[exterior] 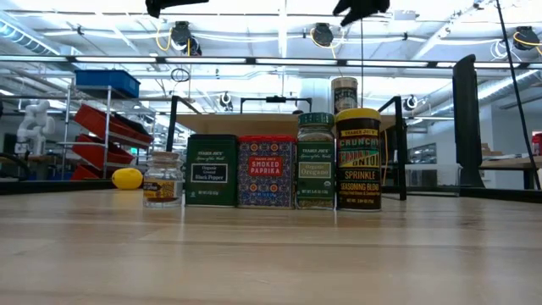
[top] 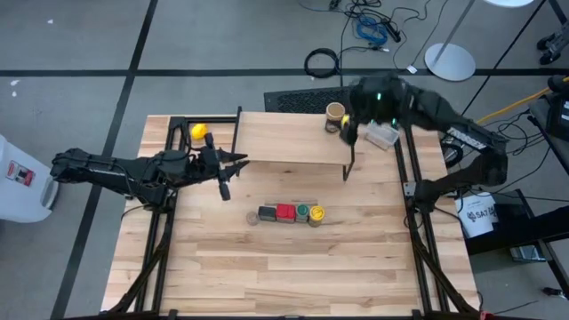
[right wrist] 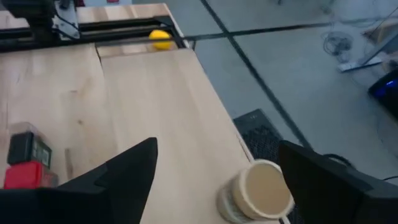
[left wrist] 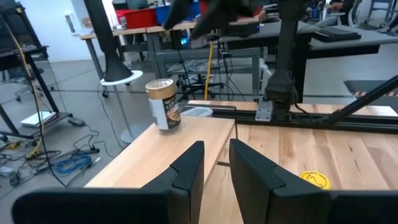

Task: Shelf spices
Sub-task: Remove the brown seasoning bottle from the shelf

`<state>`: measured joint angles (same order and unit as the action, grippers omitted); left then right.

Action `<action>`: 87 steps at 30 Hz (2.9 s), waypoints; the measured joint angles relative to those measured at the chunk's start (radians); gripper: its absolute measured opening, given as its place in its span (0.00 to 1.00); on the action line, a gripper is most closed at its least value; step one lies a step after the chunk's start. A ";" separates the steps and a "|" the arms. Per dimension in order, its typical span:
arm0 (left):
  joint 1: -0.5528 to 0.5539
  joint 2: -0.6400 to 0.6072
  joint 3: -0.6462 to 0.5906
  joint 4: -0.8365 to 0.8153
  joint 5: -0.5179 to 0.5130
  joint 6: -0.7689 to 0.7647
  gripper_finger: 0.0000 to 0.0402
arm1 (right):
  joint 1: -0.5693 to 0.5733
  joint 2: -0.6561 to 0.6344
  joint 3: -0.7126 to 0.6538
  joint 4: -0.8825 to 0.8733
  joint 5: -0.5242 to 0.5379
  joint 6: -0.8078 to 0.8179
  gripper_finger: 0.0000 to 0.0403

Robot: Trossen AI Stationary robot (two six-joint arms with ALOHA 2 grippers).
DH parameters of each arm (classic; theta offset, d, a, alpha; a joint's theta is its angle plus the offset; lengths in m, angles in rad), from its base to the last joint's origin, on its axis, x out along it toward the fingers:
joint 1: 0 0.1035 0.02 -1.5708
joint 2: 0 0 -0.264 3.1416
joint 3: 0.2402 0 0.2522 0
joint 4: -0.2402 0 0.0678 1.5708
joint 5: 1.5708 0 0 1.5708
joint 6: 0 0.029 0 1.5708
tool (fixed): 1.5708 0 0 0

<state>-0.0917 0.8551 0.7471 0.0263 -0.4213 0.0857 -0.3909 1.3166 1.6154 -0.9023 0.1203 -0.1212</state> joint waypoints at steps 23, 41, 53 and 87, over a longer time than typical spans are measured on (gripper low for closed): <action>0.000 0.000 0.000 -0.014 0.001 0.003 0.21 | -0.330 0.228 -0.001 -0.064 -0.232 -0.258 0.91; 0.000 0.000 0.000 -0.014 0.001 0.006 0.21 | -0.352 0.290 -0.001 -0.089 -0.304 -0.206 0.71; 0.000 0.000 0.000 -0.017 0.001 0.006 0.21 | -0.279 0.198 -0.001 -0.147 -0.306 -0.122 0.65; 0.000 0.000 -0.001 -0.016 0.001 -0.003 0.21 | 0.750 0.041 -0.474 0.056 0.183 0.774 0.67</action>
<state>-0.0917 0.8551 0.7464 0.0100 -0.4201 0.0830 0.3593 1.3575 1.1409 -0.8462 0.3034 0.6530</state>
